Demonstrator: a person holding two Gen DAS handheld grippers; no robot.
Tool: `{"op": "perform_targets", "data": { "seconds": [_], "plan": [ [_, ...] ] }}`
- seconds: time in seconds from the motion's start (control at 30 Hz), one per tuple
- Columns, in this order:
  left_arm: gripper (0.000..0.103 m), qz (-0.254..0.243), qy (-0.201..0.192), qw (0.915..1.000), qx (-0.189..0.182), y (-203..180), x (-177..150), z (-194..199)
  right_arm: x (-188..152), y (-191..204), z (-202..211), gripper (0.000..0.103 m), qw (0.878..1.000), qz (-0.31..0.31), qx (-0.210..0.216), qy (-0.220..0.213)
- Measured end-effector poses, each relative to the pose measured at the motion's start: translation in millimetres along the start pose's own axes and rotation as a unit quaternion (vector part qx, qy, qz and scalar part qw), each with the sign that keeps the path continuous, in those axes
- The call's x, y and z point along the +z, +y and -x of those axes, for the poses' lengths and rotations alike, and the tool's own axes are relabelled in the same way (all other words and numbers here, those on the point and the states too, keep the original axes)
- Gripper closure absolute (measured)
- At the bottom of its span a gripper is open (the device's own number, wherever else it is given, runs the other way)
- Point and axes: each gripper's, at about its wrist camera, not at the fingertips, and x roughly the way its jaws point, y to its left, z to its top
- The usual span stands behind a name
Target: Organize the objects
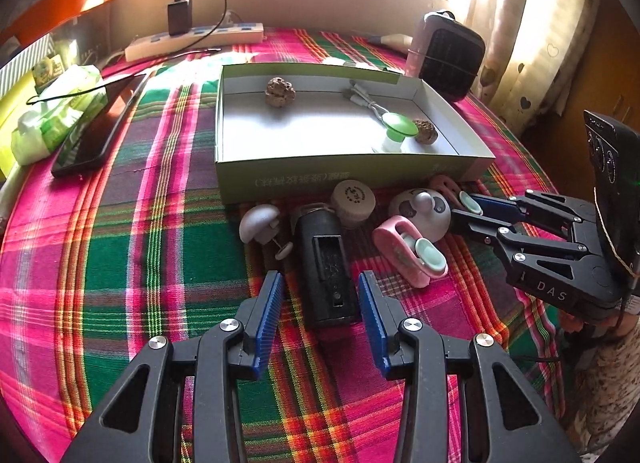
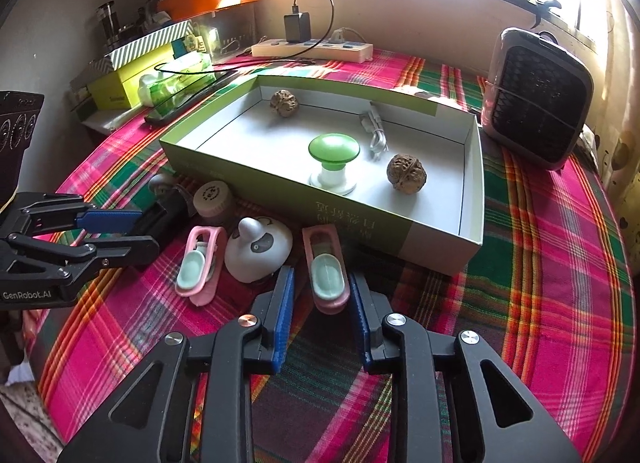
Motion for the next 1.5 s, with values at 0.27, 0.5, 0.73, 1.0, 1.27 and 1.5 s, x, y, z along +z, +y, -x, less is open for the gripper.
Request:
{"op": "perform_targets", "data": {
  "seconds": [0.27,0.5,0.73,1.0,1.27,1.5],
  "plan": [
    [0.066,0.0,-0.001,1.0,0.001,1,0,-1,-5,-2,5,0.084,1.0,-0.021,-0.009,-0.004],
    [0.066,-0.009,0.0,0.9999,0.013,-1,1,-3,-16,-5,16,0.084,0.999,-0.038,-0.025,0.002],
    [0.066,-0.013,-0.007,0.9991,0.039,-6,3,-6,-13,-5,10,0.084,0.998,-0.042,-0.044,0.008],
    [0.066,-0.015,-0.013,0.9979,0.061,-9,7,-11,-8,-4,4,0.065,0.998,-0.041,-0.053,0.008],
    [0.066,-0.033,-0.021,0.9958,0.083,-15,5,-13,-6,-4,2,0.064,0.997,-0.045,-0.062,0.008],
    [0.066,-0.033,-0.021,0.9955,0.086,-16,5,-12,-5,-4,2,0.064,0.997,-0.051,-0.065,0.008]
  ]
}}
